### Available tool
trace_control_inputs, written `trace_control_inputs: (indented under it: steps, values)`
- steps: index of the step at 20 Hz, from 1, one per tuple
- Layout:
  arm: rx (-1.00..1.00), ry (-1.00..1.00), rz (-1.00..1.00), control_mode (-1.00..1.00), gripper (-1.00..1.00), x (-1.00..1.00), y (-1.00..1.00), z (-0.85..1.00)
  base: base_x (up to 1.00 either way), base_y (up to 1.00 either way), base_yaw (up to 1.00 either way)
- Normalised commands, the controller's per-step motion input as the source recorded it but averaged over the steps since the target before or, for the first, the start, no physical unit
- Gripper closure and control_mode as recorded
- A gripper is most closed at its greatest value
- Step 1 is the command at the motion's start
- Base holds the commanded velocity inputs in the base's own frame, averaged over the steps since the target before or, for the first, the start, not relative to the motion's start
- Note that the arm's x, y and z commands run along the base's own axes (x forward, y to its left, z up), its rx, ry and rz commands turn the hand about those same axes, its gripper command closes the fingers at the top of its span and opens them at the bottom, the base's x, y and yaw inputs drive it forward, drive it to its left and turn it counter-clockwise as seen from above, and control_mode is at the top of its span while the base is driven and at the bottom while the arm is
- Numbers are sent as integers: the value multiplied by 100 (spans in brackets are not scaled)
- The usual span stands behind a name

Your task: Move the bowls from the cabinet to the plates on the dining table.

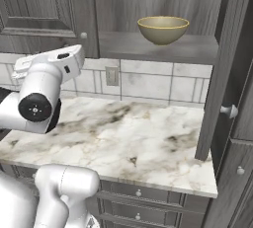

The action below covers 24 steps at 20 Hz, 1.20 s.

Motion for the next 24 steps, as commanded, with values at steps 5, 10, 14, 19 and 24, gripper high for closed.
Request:
trace_control_inputs:
  steps: [5,10,14,19,24]
  values:
    - [0,-3,0,-100,-100,34,0,29,0,0,0]
    - [-1,-1,0,-100,-100,35,0,2,0,0,0]
    - [-5,0,0,-100,-100,32,0,-7,0,0,0]
    - [-6,-1,0,-100,-100,32,0,-5,0,0,0]
    - [-7,-3,0,-100,-100,23,0,-2,0,0,0]
